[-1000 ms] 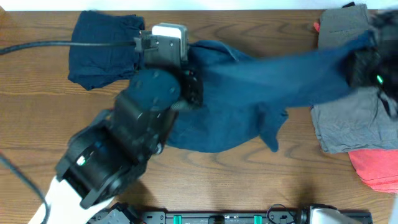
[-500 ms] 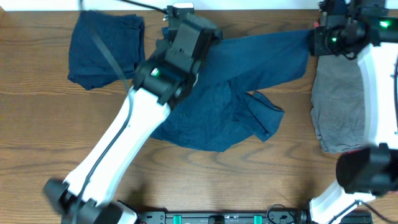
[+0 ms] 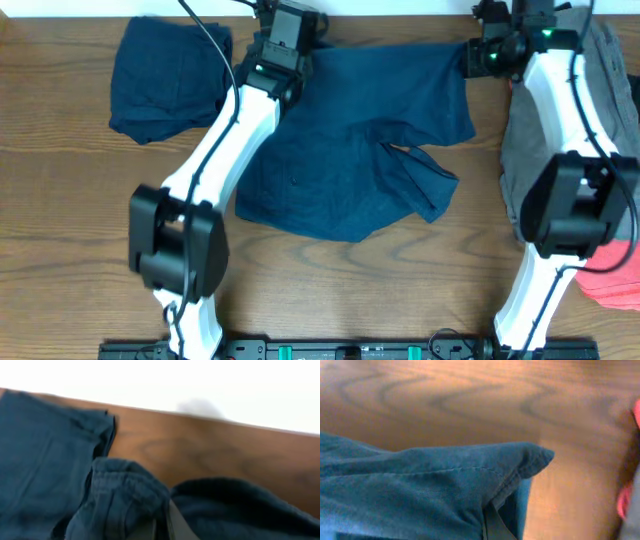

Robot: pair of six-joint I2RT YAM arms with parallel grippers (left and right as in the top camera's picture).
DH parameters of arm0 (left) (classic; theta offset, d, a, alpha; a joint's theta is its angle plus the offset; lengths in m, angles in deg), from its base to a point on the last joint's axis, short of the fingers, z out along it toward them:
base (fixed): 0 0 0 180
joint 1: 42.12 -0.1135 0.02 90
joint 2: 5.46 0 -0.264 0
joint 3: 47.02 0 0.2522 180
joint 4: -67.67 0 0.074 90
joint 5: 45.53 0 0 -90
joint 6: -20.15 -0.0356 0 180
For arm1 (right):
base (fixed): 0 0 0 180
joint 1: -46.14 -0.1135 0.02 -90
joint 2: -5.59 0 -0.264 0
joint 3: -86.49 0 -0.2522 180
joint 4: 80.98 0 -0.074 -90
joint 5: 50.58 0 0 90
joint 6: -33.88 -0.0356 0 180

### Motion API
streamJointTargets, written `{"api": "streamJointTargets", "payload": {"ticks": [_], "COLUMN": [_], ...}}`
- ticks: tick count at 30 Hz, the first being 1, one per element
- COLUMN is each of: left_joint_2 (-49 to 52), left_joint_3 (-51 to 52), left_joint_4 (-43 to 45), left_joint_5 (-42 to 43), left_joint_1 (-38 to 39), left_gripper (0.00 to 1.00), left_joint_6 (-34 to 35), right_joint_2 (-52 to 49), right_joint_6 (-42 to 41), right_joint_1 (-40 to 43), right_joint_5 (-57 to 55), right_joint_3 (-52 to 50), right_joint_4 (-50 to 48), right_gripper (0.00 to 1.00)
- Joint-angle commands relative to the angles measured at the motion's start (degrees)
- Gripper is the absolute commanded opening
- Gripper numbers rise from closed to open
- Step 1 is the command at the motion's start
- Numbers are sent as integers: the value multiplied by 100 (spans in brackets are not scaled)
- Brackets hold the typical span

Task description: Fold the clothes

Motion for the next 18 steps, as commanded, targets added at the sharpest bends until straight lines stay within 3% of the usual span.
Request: {"api": "streamJointTargets", "payload": {"ticks": [1,5,7,9,10,12,14,15,18], "left_joint_2": [446,929,1104,1217,1257,1287,1261,1241,1073], "left_joint_3": [-94,-94,-94,-96,-94,-96,-96,-96,-96], "left_joint_4": [485,1300,1615,1867,1969,2144,2221,2225,2070], "left_joint_5": [-116,-116,-118,-127,-136,-136,-138,-138,-138], "left_joint_1": [-155,-157,-157,-160,-164,-179,-210,-227,-310], "left_gripper": [6,7,22,52,67,97,98,98,98], "left_joint_6": [24,22,22,11,-46,-212,-420,-503,-828], "right_joint_2": [-352,-763,-925,-1104,-1193,-1309,-1320,-1305,-1075], "right_joint_6": [-155,-372,-437,-435,-435,-433,-442,-481,-684], "right_joint_1": [-168,-387,-474,-575,-623,-695,-734,-734,-673], "right_joint_5": [-205,-382,-424,-426,-426,-452,-549,-586,-704], "right_joint_3": [2,4,2,2,2,2,4,4,4], "right_joint_4": [-439,-1270,-1622,-2046,-2284,-2662,-2918,-2986,-3053], "right_gripper": [1,1,1,6,15,54,91,98,99]}}
